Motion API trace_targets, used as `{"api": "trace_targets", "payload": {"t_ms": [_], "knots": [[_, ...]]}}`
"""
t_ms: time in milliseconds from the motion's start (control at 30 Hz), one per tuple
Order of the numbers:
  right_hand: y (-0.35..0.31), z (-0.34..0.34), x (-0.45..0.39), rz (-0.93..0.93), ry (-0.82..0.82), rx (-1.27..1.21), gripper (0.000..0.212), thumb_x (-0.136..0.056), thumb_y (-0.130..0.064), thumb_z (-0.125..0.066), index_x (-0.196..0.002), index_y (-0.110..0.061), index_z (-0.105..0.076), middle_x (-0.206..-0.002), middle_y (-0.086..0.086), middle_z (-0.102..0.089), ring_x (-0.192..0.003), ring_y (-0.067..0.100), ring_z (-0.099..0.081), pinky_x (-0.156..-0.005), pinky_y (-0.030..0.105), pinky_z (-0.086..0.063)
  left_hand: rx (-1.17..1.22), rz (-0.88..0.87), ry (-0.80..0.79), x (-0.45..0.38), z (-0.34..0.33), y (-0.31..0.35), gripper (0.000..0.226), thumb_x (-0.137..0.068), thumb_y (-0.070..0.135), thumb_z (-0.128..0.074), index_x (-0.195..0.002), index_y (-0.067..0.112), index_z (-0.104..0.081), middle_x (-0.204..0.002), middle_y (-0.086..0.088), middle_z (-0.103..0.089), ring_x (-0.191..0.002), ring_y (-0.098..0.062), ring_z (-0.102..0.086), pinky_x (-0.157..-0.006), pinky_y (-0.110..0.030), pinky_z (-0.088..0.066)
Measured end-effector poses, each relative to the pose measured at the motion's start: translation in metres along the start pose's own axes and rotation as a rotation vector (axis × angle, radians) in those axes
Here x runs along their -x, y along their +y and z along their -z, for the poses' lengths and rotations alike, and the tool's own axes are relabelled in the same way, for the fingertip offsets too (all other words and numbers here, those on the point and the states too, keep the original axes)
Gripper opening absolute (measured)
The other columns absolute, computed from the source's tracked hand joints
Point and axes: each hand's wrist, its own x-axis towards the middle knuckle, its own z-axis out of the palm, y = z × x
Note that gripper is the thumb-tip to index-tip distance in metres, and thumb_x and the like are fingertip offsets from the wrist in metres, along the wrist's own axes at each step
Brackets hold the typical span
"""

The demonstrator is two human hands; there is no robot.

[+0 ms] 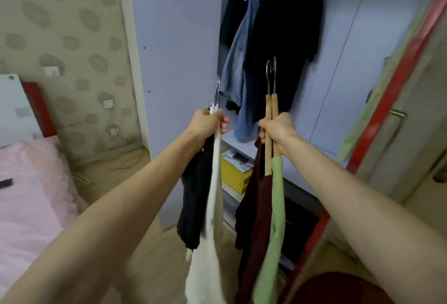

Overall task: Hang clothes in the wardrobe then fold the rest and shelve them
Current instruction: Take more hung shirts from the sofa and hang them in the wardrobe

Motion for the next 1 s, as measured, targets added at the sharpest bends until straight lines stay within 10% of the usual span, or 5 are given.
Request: {"api": "trace_targets", "payload": {"t_ms": [167, 500, 1000], "knots": [[-0.034, -0.016, -0.113, 0.058, 0.06, -0.073, 0.014, -0.088, 0.001, -0.057, -0.077, -0.007, -0.052, -0.06, 0.007, -0.05, -0.042, 0.014, -0.048, -0.039, 0.022, -0.042, -0.081, -0.039, -0.173, -0.122, -0.01, 0.0, 0.033, -0.1, 0.014, -0.051, -0.067, 0.006, -0.053, -0.039, 0.006, -0.05, -0.032, -0.002, -0.043, -0.04, -0.013, -0.04], [-0.138, 0.01, -0.28, 0.131, 0.326, -0.142, 0.019, -0.085, -0.005, -0.068, -0.074, -0.006, -0.053, -0.06, 0.007, -0.05, -0.038, 0.011, -0.048, -0.038, 0.021, -0.042, -0.219, -0.184, -0.592, -0.324, -0.084, 0.087, 0.031, -0.102, 0.023, -0.048, -0.099, -0.003, -0.066, -0.04, 0.01, -0.054, -0.037, 0.001, -0.046, -0.045, -0.01, -0.041], [-0.216, 0.117, -0.438, 0.387, 0.432, -0.19, 0.039, -0.092, -0.04, -0.061, -0.095, -0.002, -0.056, -0.064, 0.01, -0.057, -0.049, 0.017, -0.055, -0.051, 0.027, -0.052, 0.172, -0.298, -0.616, -0.502, -0.261, 0.204, 0.011, -0.097, 0.007, -0.053, -0.101, -0.002, -0.059, -0.077, -0.007, -0.068, -0.034, 0.0, -0.044, -0.039, -0.011, -0.04]]}}
